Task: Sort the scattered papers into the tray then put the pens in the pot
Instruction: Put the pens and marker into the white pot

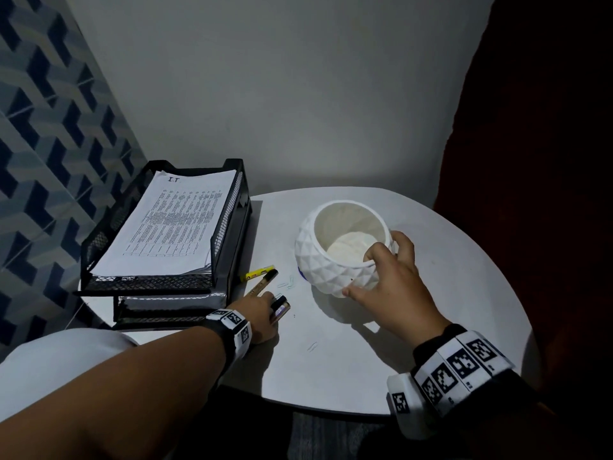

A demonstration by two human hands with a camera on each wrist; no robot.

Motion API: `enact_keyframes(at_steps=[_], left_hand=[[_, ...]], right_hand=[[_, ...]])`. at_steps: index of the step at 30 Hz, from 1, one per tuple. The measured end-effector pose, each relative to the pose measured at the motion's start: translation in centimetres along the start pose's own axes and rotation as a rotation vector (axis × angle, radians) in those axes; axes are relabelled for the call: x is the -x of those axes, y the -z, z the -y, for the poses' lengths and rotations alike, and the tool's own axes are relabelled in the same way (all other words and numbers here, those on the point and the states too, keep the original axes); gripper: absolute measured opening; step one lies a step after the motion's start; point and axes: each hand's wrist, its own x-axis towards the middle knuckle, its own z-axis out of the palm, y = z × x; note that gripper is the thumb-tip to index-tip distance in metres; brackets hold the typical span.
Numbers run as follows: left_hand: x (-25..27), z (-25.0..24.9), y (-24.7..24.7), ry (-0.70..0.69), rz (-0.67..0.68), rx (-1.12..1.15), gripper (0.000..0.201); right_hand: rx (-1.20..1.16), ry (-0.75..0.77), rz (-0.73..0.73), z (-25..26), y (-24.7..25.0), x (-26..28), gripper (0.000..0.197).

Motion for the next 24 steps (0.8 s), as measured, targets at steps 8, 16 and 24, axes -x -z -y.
enact_keyframes(at_steps=[8, 16, 24], left_hand=[[0.2, -0.1, -0.6, 0.09, -0.077, 0.149, 0.05], [1.4, -2.2, 8.4, 0.182, -0.432, 0.865, 0.02], [7.1, -7.1, 16.0, -0.239, -0.667, 1.614, 0.018]], right_hand=[[-0.012, 0.013, 0.035, 0.1, 0.2, 0.2, 0.048], [0.01, 0.006, 0.039, -0.3, 0.8, 0.3, 0.049], [0.116, 0.061, 0.235, 1.5, -0.3, 0.7, 0.053]])
